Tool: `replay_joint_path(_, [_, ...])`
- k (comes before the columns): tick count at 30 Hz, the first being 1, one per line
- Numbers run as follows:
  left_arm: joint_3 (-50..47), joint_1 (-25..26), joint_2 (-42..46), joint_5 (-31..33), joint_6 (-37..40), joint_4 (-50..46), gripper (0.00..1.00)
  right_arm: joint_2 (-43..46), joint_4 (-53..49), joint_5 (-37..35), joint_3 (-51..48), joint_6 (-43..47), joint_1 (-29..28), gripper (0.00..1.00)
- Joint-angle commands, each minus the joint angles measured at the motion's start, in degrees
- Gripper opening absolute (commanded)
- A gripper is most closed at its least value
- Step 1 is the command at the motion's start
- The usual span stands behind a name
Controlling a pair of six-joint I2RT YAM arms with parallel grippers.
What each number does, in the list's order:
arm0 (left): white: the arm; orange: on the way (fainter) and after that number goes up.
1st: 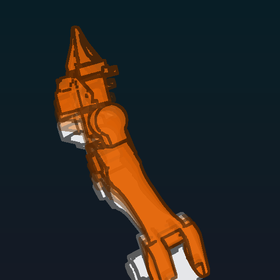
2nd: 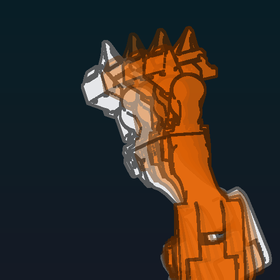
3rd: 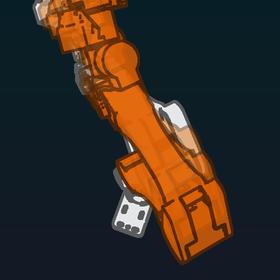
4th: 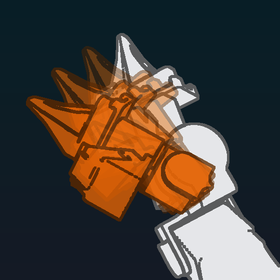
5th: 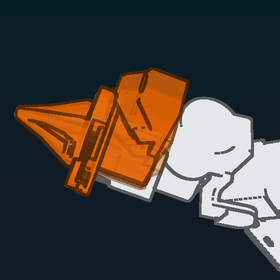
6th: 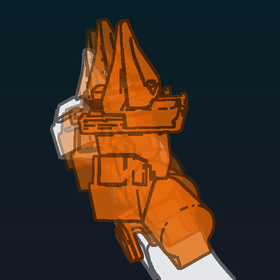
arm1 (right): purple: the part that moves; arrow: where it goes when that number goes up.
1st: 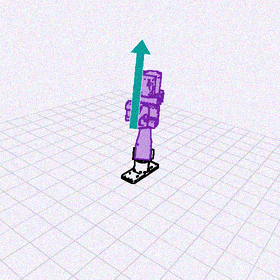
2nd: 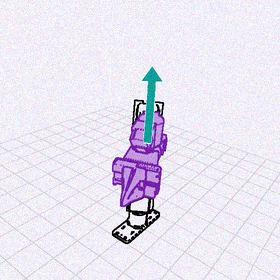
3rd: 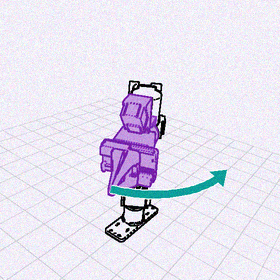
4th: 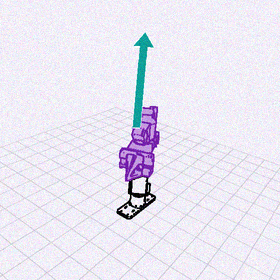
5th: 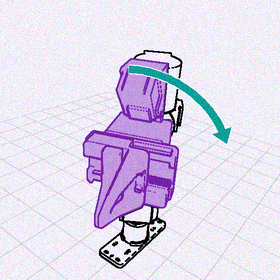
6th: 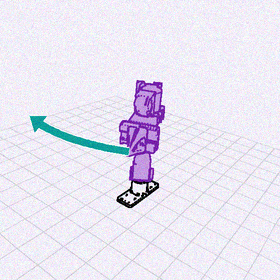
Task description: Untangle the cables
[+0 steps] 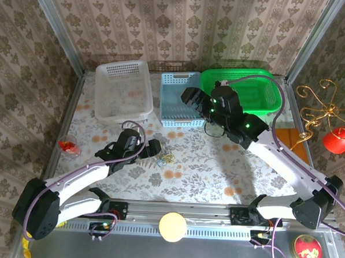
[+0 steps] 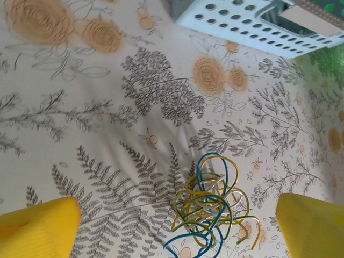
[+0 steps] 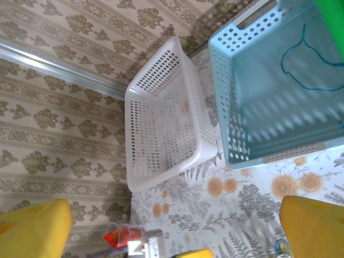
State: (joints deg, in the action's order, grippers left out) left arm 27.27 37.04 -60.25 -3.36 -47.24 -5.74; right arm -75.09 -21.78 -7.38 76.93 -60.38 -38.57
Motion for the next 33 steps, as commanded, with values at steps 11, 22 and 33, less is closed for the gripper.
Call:
replay_joint_path(11, [-0.56,3.68,-2.37,2.51,-4.25,-2.17,0.62,-4.09,-4.67,-0.52,9.51,-5.89,-0.42,1.0])
replay_joint_path(22, [2.23,4.89,-12.08,1.04,-3.27,4.63,0.59,-3.88,0.0,8.0,7.26,-6.59,4.64,1.0])
replay_joint_path(33, [2.27,5.1,-12.26,1.43,-5.84,9.08,0.61,-3.07,6.02,8.29,-3.85,0.82,5.69,1.0])
